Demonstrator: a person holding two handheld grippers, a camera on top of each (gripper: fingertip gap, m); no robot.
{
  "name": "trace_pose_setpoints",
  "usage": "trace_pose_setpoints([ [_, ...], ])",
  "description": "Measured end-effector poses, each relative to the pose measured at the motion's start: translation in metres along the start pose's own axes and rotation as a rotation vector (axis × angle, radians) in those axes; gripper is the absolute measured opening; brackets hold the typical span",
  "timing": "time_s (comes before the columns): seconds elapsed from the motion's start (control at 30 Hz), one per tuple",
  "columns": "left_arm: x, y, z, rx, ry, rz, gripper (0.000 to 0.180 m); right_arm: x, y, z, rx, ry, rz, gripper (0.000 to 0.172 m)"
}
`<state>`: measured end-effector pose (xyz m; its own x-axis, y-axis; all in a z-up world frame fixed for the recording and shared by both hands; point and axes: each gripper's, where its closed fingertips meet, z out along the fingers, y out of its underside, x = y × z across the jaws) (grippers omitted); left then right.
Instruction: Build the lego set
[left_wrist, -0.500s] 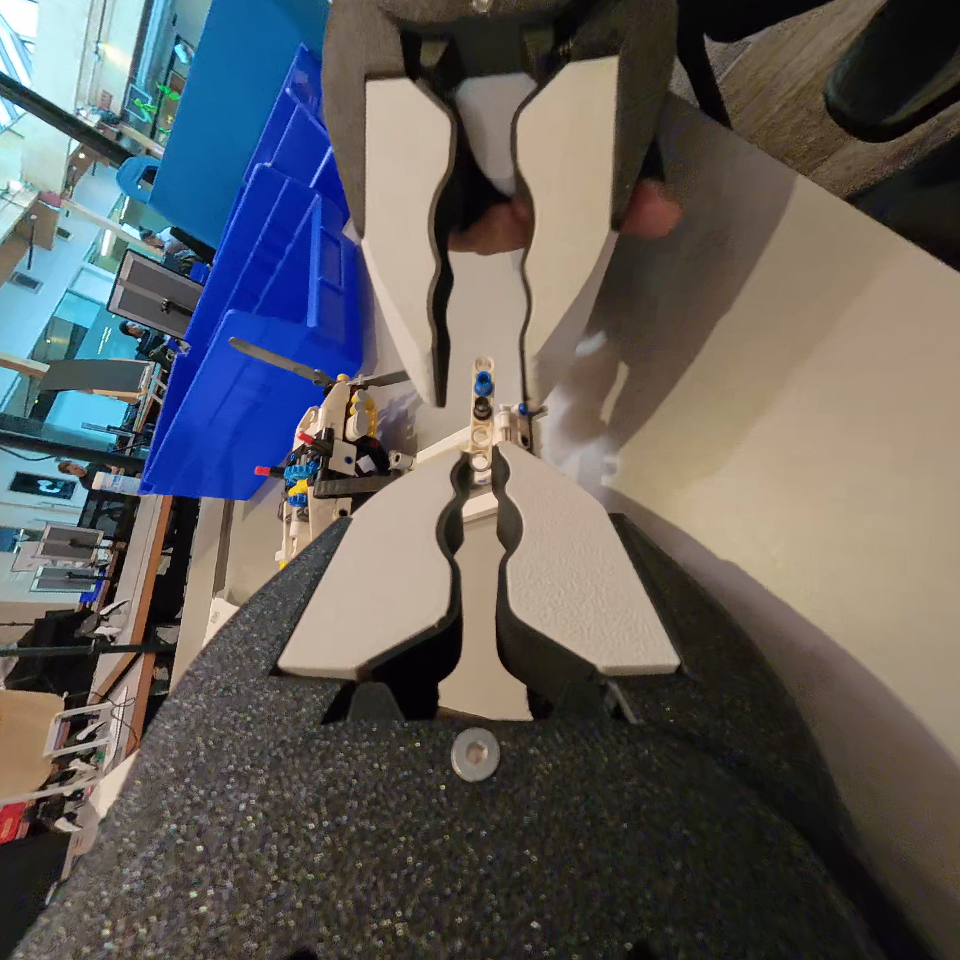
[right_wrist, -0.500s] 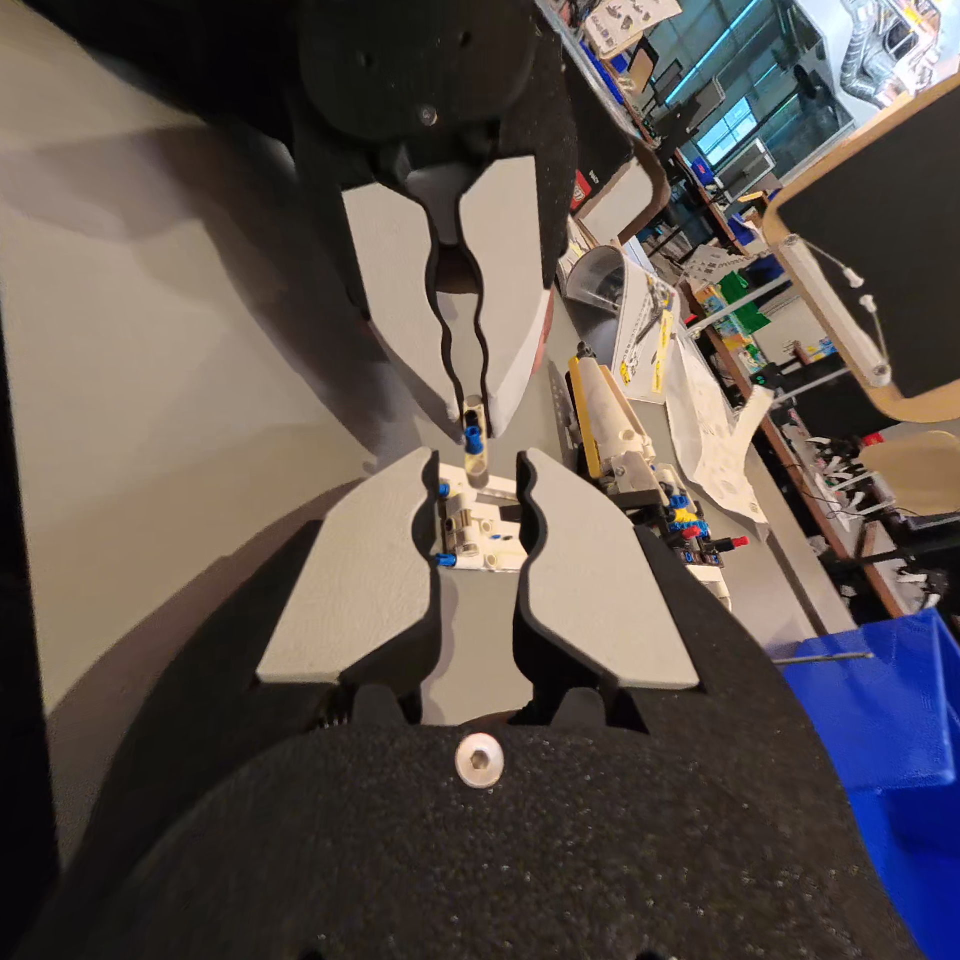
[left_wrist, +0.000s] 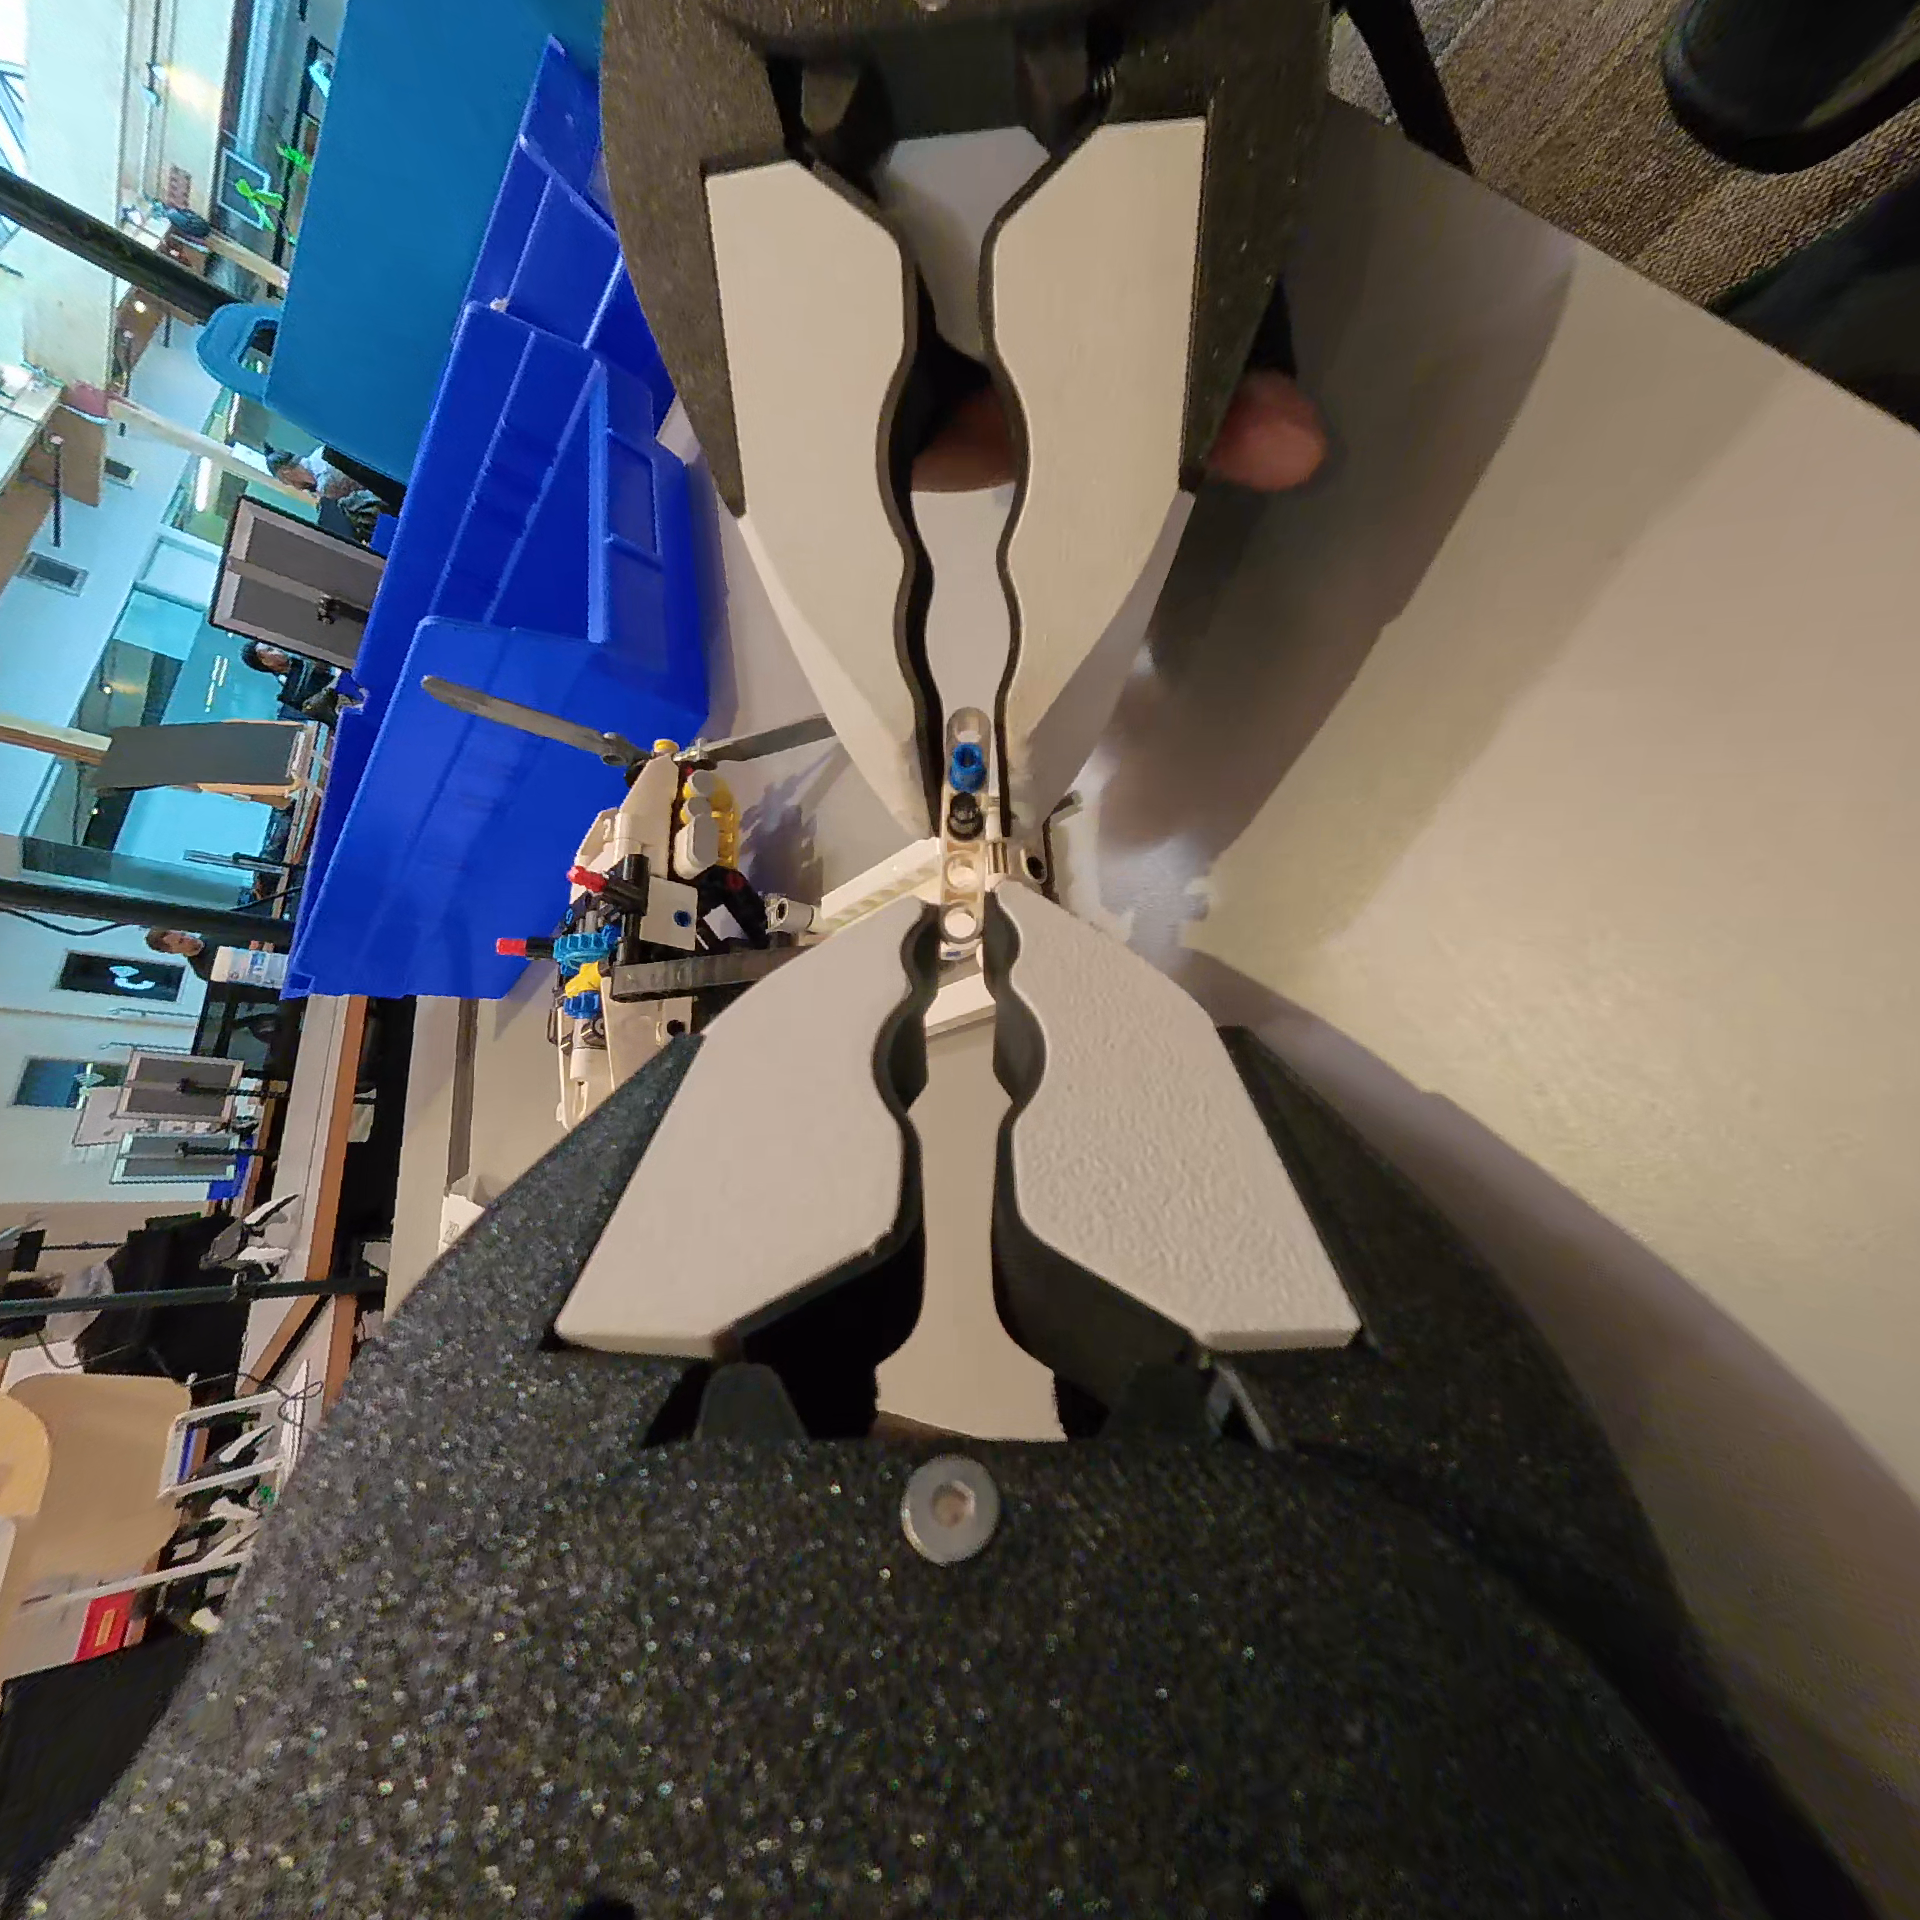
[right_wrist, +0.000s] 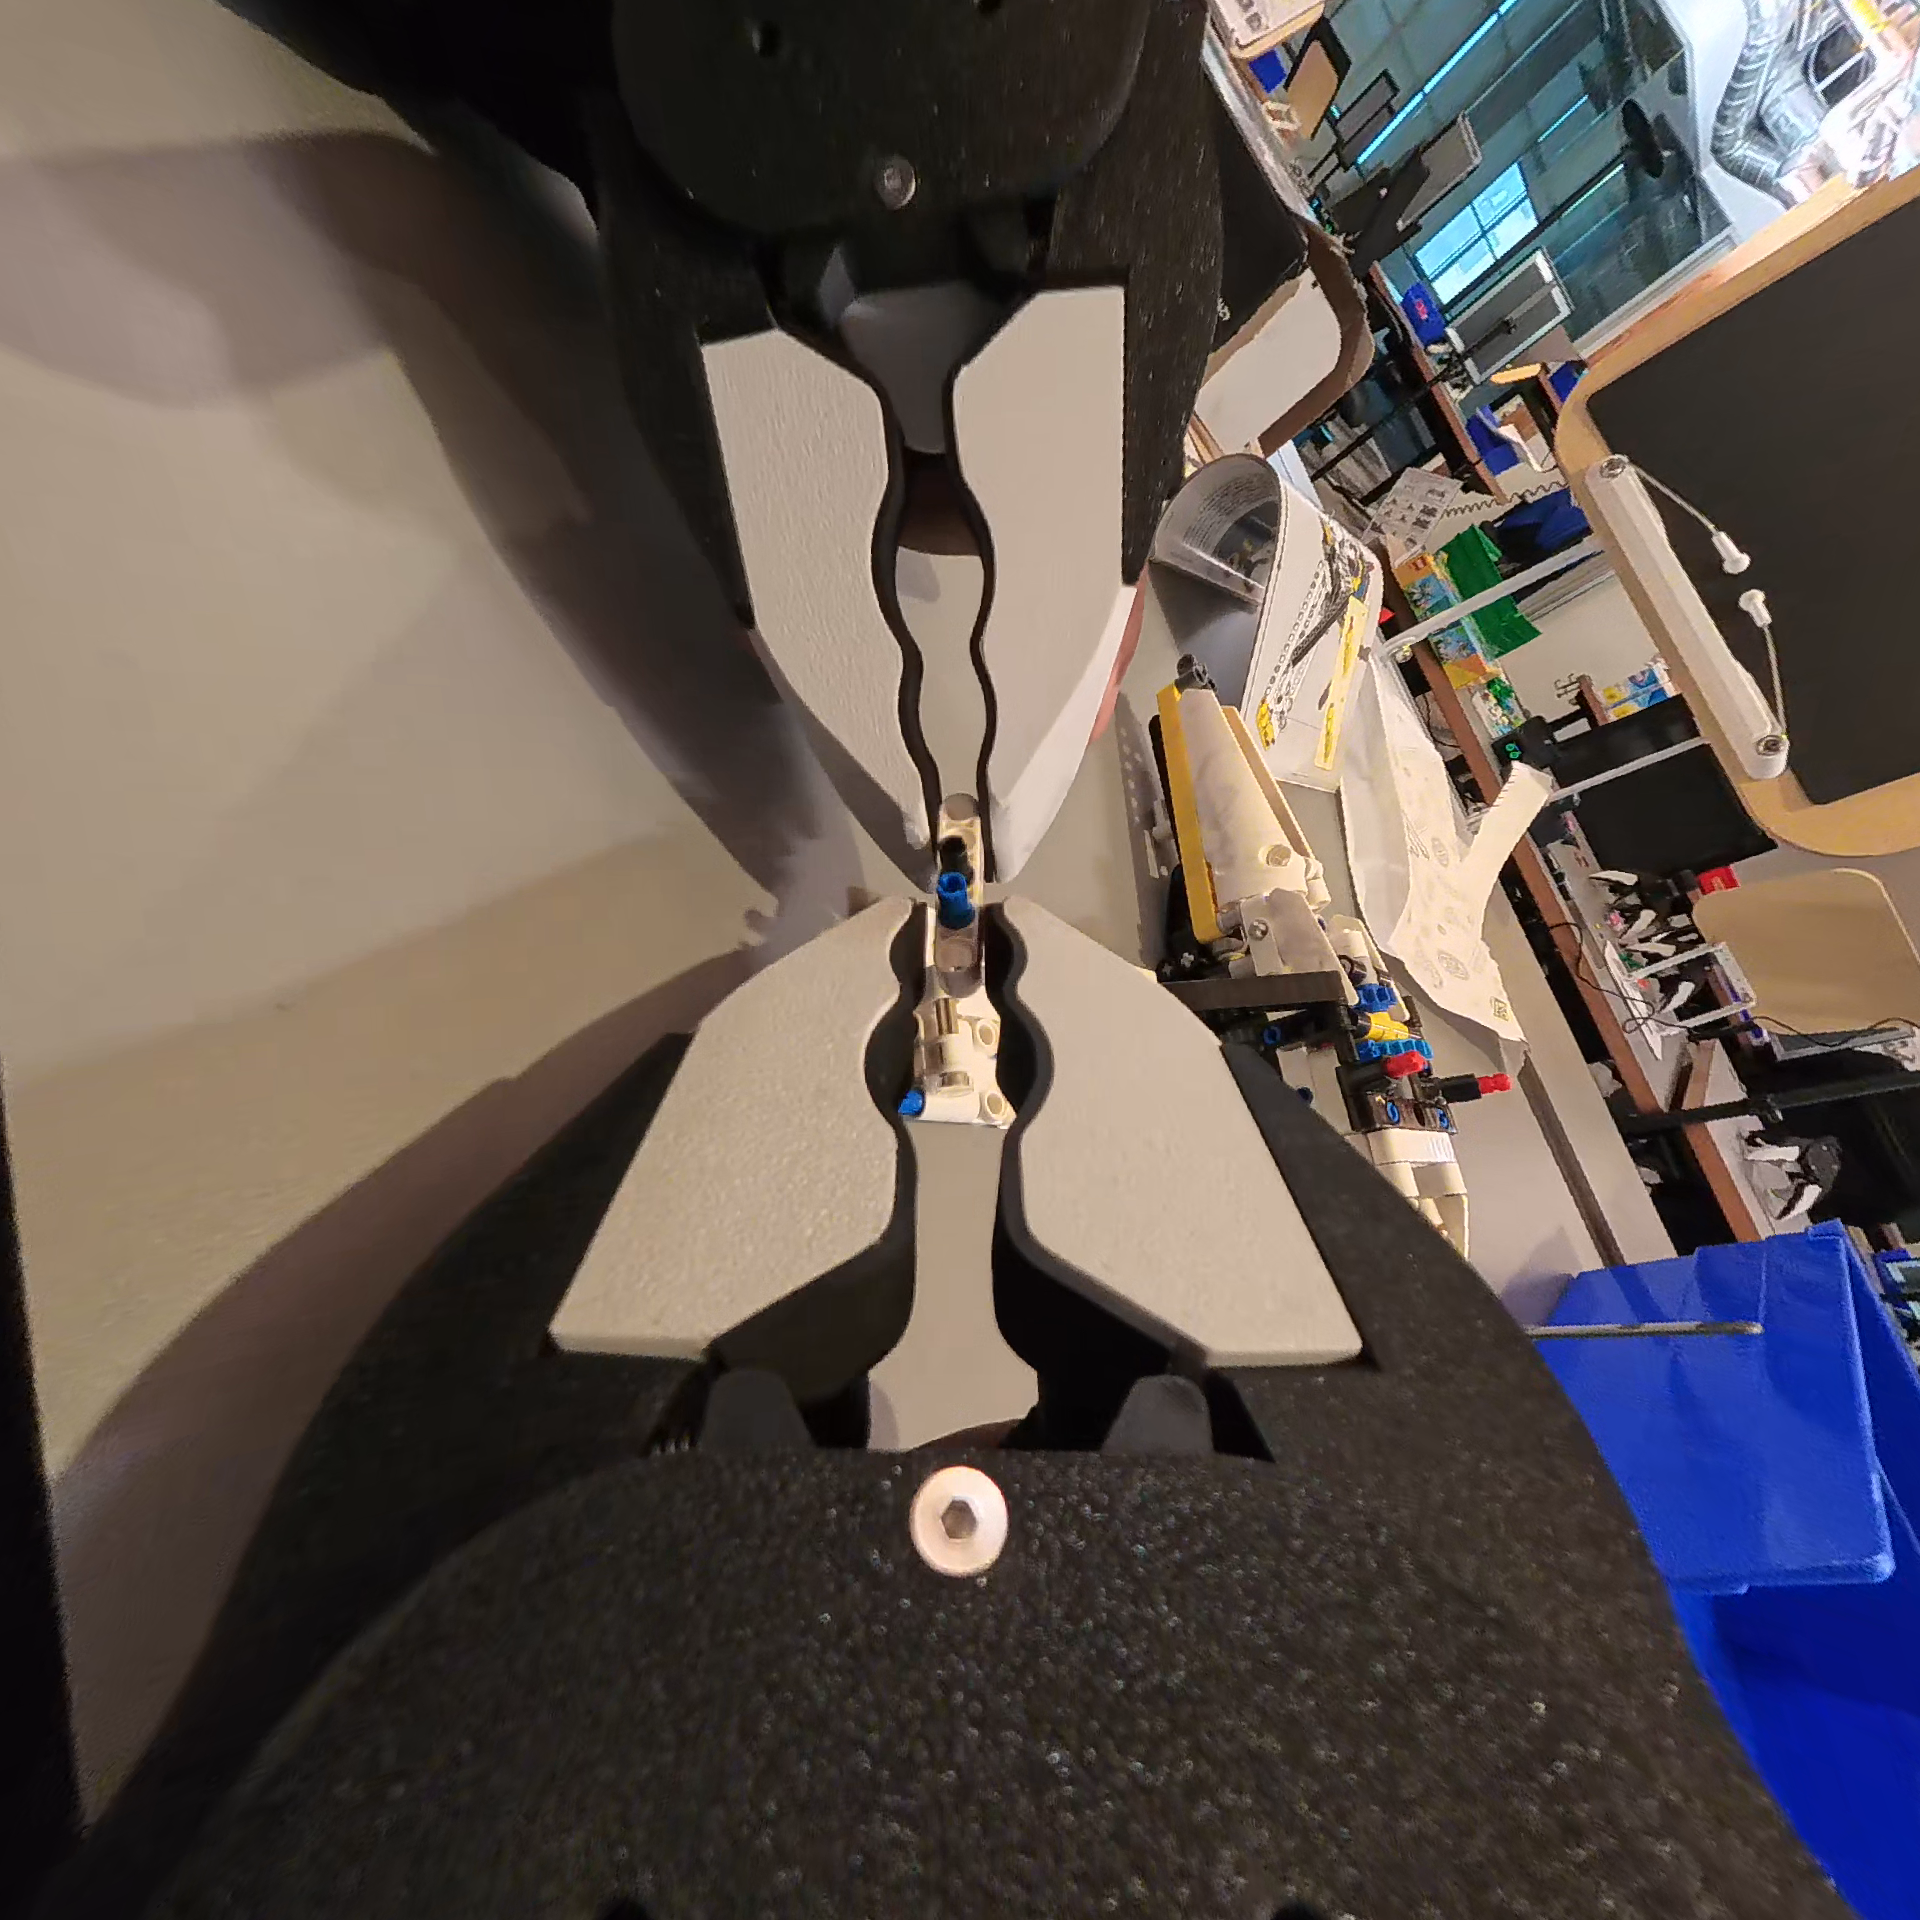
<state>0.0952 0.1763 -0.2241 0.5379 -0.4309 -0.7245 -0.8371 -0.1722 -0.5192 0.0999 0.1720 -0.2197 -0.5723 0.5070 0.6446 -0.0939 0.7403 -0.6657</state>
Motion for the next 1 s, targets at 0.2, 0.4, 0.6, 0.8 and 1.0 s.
trace_pose_setpoints([
  [0.2,0.000,-0.003,0.001,0.023,-0.015,0.004,0.008,0.001,0.001,-0.001,-0.016,0.020,-0.026,0.008],
  [0.4,0.000,0.021,0.000,-0.026,0.005,0.061,0.029,0.010,0.011,-0.014,-0.002,0.011,0.060,0.007],
  [0.6,-0.004,0.039,0.004,-0.073,0.046,0.172,0.032,0.021,0.036,-0.025,-0.053,0.001,0.110,0.007],
  [0.8,-0.007,0.035,0.016,-0.042,0.100,0.343,0.028,0.016,0.049,-0.019,-0.121,-0.061,0.081,0.008],
  [1.0,-0.011,0.036,0.026,-0.079,0.190,0.539,0.027,0.018,0.061,-0.016,-0.161,-0.129,0.068,0.008],
])
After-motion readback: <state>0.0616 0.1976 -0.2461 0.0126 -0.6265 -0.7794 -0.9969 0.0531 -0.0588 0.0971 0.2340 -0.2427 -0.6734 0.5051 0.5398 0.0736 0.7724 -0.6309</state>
